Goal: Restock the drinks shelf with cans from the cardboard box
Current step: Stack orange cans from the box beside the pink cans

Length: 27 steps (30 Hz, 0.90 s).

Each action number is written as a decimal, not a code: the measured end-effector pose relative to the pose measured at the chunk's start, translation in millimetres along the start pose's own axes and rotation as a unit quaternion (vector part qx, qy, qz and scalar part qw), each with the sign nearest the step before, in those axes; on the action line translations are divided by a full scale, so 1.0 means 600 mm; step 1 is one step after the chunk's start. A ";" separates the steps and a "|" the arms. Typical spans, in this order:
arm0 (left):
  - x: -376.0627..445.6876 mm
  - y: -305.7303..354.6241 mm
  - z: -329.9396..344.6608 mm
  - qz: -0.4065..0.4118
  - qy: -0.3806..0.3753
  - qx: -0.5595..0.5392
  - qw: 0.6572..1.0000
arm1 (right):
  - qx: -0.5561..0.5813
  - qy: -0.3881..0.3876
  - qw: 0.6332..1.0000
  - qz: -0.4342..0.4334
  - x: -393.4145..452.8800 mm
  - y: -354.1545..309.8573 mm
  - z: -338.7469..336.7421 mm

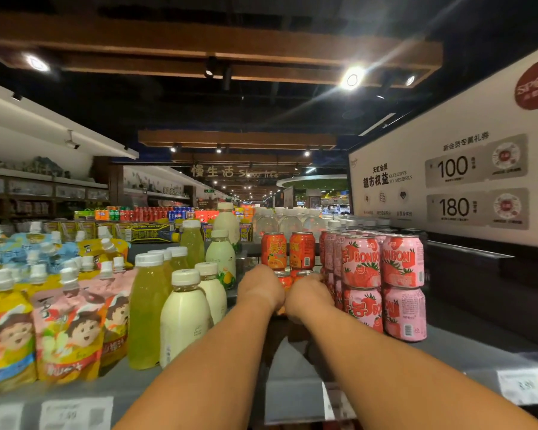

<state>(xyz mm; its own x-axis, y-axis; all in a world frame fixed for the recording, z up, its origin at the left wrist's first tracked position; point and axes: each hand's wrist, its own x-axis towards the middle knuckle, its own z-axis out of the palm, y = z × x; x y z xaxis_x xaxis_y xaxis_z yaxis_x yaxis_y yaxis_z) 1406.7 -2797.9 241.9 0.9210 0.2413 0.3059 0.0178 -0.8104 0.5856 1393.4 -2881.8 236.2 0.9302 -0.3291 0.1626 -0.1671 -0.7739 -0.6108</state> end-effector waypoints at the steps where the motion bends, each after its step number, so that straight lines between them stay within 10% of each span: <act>1: -0.019 0.006 -0.015 0.003 0.003 0.008 1.000 | -0.003 -0.009 1.000 -0.005 -0.016 0.002 -0.012; 14: -0.388 0.019 -0.073 0.005 0.103 -0.082 0.991 | 0.060 0.039 0.976 -0.206 -0.303 0.172 -0.149; 27: -0.906 -0.310 0.024 -0.306 0.071 -0.032 0.949 | 0.071 -0.171 0.965 -0.188 -0.694 0.435 0.063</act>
<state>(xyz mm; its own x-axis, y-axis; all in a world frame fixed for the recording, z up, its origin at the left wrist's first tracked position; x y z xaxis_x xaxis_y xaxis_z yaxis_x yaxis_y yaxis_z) 908.6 -2786.1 -44.2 0.6837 0.7297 -0.0099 0.5047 -0.4630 0.7287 975.1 -2926.2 -20.1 0.9737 0.1768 0.1437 0.2274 -0.7144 -0.6617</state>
